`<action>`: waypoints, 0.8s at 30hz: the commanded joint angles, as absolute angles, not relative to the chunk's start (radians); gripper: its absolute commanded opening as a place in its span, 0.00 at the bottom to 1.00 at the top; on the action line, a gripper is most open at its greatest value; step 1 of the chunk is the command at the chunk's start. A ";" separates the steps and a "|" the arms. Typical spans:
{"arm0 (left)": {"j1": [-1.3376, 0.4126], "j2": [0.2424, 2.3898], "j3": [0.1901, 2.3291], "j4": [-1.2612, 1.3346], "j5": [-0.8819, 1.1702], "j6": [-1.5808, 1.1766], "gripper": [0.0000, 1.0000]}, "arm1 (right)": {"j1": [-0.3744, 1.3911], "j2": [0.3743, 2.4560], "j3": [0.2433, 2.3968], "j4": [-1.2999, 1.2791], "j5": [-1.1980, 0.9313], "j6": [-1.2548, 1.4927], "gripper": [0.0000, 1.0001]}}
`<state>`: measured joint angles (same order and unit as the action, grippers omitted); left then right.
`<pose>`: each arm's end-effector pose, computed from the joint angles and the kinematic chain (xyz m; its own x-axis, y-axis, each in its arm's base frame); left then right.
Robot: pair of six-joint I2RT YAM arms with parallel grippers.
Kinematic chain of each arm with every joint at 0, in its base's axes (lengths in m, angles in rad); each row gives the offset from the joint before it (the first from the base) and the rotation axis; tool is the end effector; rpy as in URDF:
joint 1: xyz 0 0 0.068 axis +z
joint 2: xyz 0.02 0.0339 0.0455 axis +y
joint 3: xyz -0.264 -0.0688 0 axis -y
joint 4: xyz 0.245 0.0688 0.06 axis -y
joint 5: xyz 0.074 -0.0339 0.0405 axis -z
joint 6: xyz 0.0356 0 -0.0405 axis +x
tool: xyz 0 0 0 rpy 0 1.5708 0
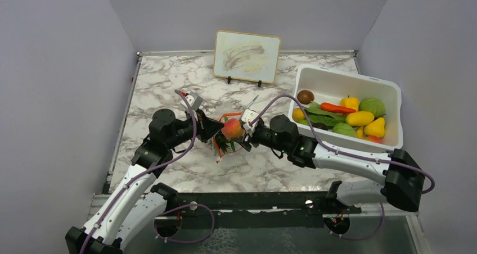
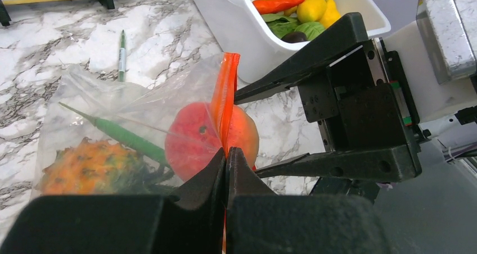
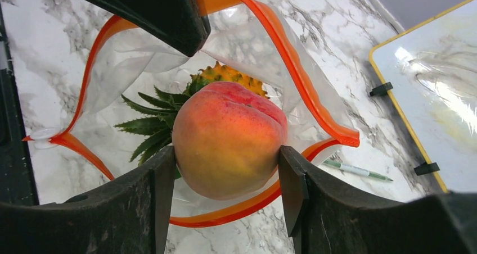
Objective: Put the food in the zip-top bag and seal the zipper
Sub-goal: Place the fake fruit in the zipper food storage bag.
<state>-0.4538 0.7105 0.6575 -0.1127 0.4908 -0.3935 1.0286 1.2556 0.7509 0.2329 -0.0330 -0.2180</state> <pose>0.1469 -0.0903 0.3152 -0.4454 -0.1590 -0.8811 0.6861 0.5716 -0.4500 0.1472 0.2466 0.2691 0.0534 -0.3302 -0.9424 -0.8818 0.4272 -0.1997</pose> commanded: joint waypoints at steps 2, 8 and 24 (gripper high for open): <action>-0.455 0.696 0.646 -0.065 0.539 -0.390 0.00 | 1.038 1.275 0.781 0.272 0.051 -0.259 0.50; -0.455 0.697 0.646 -0.064 0.542 -0.390 0.00 | 1.042 1.279 0.770 0.384 0.057 -0.278 0.50; -0.454 0.686 0.645 -0.061 0.545 -0.390 0.00 | 1.045 1.430 0.753 0.545 0.187 -0.325 0.60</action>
